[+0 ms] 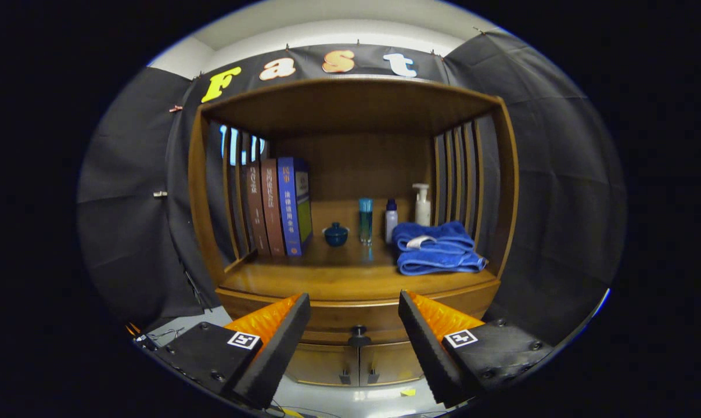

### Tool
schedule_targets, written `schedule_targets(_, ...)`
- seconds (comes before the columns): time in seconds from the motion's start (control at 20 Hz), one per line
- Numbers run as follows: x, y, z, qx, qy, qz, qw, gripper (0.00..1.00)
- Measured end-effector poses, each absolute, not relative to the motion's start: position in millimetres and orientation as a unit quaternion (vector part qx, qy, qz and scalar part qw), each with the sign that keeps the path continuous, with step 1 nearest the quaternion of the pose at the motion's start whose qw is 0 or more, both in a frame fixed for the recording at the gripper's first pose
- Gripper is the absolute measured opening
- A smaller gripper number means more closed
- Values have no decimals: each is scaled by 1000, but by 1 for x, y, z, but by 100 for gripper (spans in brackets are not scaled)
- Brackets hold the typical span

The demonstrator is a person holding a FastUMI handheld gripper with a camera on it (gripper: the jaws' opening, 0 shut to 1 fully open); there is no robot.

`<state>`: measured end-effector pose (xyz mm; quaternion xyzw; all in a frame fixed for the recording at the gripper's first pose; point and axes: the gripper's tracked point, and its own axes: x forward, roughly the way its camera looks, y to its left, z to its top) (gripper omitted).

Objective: Pull open the drawer, take out the items inside it, and place them on the countertop above the cabinet.

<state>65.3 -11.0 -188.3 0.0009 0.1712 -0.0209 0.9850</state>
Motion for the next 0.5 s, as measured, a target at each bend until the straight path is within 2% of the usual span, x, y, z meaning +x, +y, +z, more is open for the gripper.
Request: schedule_targets(0.5, 110, -24, -299, 21, 259, -33, 965, 100)
